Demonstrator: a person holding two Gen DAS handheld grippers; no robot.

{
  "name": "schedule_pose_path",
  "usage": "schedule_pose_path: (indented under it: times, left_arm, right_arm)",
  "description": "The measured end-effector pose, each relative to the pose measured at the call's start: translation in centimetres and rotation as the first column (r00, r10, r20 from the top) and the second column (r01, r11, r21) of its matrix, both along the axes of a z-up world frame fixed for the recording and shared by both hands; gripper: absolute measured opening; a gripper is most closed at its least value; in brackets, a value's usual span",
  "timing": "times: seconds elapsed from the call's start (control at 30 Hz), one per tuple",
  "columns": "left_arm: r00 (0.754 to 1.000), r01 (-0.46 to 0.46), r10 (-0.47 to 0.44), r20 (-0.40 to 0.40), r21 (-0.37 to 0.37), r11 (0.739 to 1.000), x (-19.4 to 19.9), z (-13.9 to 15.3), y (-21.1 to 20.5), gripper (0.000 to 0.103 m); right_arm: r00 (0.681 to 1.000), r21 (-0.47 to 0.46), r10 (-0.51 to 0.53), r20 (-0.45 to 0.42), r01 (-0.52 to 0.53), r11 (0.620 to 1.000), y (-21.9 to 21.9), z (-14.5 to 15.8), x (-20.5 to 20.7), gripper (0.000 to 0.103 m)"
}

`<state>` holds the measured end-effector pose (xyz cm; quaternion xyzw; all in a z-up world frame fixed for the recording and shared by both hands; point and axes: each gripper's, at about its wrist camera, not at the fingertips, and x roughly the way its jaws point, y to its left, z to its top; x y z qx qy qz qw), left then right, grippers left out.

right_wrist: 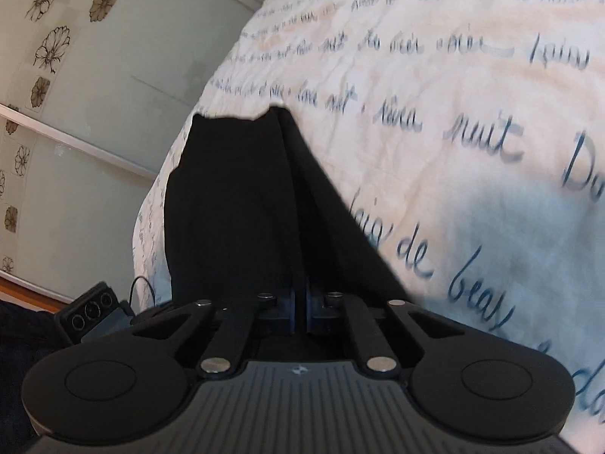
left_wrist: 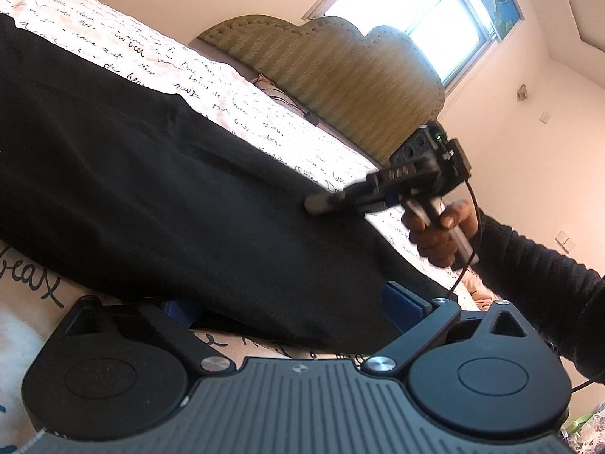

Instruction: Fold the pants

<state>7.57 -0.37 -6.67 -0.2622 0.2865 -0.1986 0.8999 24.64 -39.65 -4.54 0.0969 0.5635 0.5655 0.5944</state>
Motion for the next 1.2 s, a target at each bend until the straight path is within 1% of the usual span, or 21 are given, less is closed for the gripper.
schedule_pose_path:
  times: [0.13,0.2,0.23,0.27,0.33,0.43,0.5,0.63,0.7,0.73,0.87,0.97,1.1,1.2]
  left_arm:
    - [1.0,0.001,-0.001,0.002,-0.003,1.0,-0.1,-0.1,0.0,0.101]
    - [1.0,0.001,-0.001,0.002,-0.003,1.0,-0.1,-0.1,0.0,0.101]
    - [1.0,0.001,-0.001,0.002,-0.003,1.0,-0.1,-0.1,0.0,0.101]
    - [1.0,0.001,-0.001,0.002,-0.003,1.0,-0.1,-0.1,0.0,0.101]
    - [1.0,0.002,-0.002,0.002,-0.002,1.0,-0.1,-0.1,0.0,0.101]
    - [1.0,0.002,-0.002,0.003,-0.001,1.0,-0.1,-0.1,0.0,0.101]
    - [1.0,0.001,-0.001,0.003,0.002,1.0,-0.1,-0.1,-0.1,0.101]
    - [1.0,0.001,-0.001,0.004,0.002,1.0,-0.1,-0.1,-0.1,0.101]
    - [1.0,0.001,-0.001,0.004,0.003,1.0,-0.1,-0.1,-0.1,0.101]
    - [1.0,0.001,-0.001,0.004,0.004,1.0,-0.1,-0.1,-0.1,0.101]
    - [1.0,0.001,-0.001,0.005,0.012,1.0,-0.2,0.0,-0.2,0.101]
    - [1.0,0.001,-0.001,0.007,0.015,1.0,-0.4,0.1,-0.3,0.101]
    - [1.0,0.0,0.0,0.007,0.024,1.0,-0.5,0.2,-0.5,0.101]
    - [1.0,0.0,0.0,0.006,0.034,0.999,-0.5,0.2,-0.7,0.102]
  right_arm:
    - [0.999,0.002,-0.028,0.033,0.028,1.0,-0.3,2.0,1.7,0.003]
    - [0.999,-0.06,-0.004,0.046,0.007,0.998,0.3,1.6,1.7,0.004]
    - [1.0,-0.102,0.004,0.03,-0.001,0.995,0.6,0.8,1.6,0.003]
    - [1.0,-0.12,-0.006,0.004,0.007,0.993,0.5,0.1,1.8,0.004]
    - [0.998,-0.081,-0.063,-0.022,0.061,0.995,-0.4,0.0,1.9,0.005]
    - [0.986,-0.018,-0.165,-0.032,0.164,0.986,-3.0,1.4,1.9,0.006]
    - [0.979,0.025,-0.201,-0.041,0.202,0.979,-5.0,2.4,1.4,0.006]
    - [0.965,0.007,-0.263,-0.023,0.263,0.965,-8.8,3.7,-0.2,0.006]
    - [0.968,-0.031,-0.249,0.017,0.25,0.968,-9.7,4.0,-1.5,0.007]
    - [0.972,-0.056,-0.233,0.039,0.235,0.97,-9.4,3.9,-2.2,0.007]
    - [0.975,-0.134,-0.219,0.038,0.222,0.966,-9.4,2.2,-2.5,0.007]
    - [0.974,-0.135,-0.224,0.021,0.224,0.965,-9.6,1.7,-1.6,0.007]
    - [0.985,-0.164,-0.17,0.026,0.172,0.971,-9.6,1.5,-0.9,0.007]
    - [0.986,-0.134,-0.165,-0.002,0.163,0.977,-10.2,1.3,0.1,0.007]
